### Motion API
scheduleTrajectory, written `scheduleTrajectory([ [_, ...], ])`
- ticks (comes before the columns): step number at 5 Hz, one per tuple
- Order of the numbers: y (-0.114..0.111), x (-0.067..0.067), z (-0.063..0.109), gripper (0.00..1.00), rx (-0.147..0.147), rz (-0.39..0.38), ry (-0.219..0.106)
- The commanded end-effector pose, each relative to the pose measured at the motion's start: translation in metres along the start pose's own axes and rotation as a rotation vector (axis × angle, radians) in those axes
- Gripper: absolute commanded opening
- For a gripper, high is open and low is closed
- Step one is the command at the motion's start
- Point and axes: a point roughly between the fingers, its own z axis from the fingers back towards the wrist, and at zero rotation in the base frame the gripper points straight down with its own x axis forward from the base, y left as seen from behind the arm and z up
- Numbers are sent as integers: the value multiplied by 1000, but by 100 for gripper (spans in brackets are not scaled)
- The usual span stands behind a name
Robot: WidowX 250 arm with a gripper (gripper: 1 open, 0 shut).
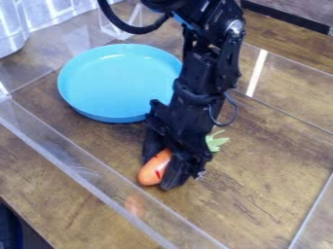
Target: Put the carrot in the blue tray
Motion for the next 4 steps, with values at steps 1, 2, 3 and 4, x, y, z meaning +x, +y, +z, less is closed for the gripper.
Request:
scheduleTrajectory([
  [1,9,3,34,0,25,15,-101],
  [2,11,0,38,0,29,14,-103],
  [3,14,-2,42,0,34,16,-105],
  [4,19,-4,54,0,45,28,-119],
])
